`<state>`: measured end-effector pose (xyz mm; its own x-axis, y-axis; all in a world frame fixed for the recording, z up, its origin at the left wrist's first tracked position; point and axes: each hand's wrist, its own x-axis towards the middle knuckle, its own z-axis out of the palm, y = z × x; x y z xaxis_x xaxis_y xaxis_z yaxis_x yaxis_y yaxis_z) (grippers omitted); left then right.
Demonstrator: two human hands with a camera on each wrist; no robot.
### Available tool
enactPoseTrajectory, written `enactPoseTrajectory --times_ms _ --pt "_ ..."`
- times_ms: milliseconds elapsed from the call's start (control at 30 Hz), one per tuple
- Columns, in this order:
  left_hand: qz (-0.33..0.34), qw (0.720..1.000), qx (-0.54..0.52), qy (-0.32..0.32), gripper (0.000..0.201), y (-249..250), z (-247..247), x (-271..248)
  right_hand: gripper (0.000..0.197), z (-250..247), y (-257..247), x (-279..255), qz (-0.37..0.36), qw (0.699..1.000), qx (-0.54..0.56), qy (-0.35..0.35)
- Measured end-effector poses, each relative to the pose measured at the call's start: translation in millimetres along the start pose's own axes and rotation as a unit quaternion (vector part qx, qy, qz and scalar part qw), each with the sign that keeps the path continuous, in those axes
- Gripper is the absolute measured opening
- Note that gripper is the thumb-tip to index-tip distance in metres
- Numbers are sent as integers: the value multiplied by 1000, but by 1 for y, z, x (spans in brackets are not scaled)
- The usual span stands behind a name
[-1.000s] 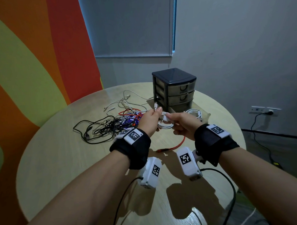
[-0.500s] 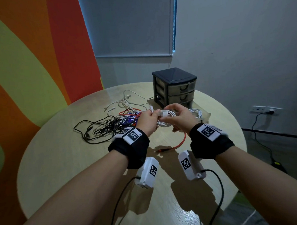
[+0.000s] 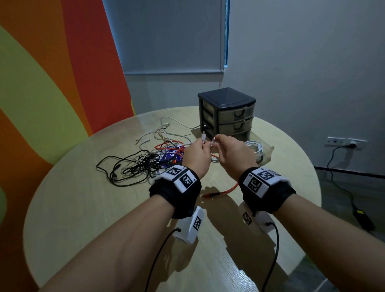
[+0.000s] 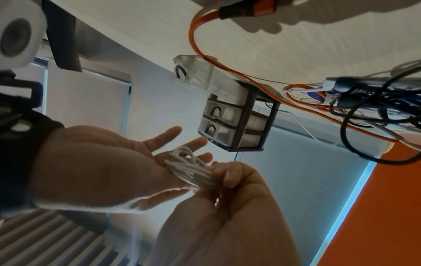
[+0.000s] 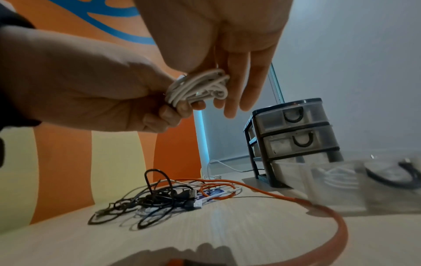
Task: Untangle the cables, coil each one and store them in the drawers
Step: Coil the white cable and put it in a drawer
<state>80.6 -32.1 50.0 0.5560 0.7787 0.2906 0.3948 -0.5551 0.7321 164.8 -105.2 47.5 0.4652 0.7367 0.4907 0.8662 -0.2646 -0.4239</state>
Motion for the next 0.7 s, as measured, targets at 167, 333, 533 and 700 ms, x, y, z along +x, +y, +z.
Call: enactPoseTrajectory --times_ms 167,333,533,700 --pt "-4 1000 24 2 31 -3 1 1 22 0 2 7 91 983 160 27" --pt "-6 1000 18 -5 33 -12 -1 4 21 -6 6 10 239 891 385 -6" --pt "-60 993 -102 -27 30 -14 -1 5 18 -7 6 9 323 781 532 -45" --pt "-85 978 -182 -51 26 -5 -2 1 34 -4 7 6 302 807 502 -70"
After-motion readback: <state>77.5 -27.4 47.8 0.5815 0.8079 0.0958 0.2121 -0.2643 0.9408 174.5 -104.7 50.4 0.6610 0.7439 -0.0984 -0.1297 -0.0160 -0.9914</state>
